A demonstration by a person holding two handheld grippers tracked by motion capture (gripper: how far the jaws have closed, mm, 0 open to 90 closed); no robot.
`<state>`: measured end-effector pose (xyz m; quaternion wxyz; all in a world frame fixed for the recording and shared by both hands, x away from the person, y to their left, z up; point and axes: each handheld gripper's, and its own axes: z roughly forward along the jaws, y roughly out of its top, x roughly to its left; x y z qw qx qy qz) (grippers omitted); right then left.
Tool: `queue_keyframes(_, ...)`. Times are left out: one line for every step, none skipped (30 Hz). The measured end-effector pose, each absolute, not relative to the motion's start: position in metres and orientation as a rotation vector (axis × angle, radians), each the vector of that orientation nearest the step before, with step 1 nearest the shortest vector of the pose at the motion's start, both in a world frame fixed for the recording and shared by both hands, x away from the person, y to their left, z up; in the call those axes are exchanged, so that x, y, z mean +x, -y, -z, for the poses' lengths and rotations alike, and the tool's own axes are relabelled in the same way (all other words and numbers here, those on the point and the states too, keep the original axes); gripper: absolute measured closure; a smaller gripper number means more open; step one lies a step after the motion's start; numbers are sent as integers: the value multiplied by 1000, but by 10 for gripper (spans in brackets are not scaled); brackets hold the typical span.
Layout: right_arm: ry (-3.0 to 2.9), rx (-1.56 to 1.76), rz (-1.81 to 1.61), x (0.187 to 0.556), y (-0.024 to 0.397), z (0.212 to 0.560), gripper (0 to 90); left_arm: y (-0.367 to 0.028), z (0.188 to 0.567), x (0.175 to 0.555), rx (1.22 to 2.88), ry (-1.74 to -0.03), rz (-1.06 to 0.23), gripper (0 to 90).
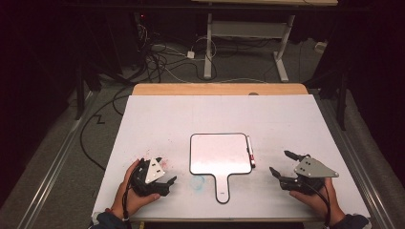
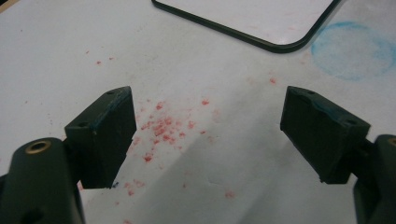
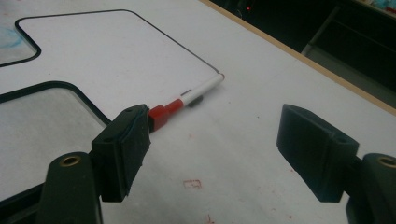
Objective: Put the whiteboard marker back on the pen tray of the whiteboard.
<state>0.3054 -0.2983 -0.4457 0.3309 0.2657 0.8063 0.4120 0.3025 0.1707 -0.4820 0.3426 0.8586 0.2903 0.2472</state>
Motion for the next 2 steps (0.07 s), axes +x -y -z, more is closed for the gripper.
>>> queue_keyframes(-2106, 691, -1075, 305, 298, 446, 255, -171, 482, 303, 2231, -758, -641, 177)
queue_keyframes(-2108, 690, -1072, 306, 299, 446, 255, -171, 482, 304, 2232, -759, -639, 176)
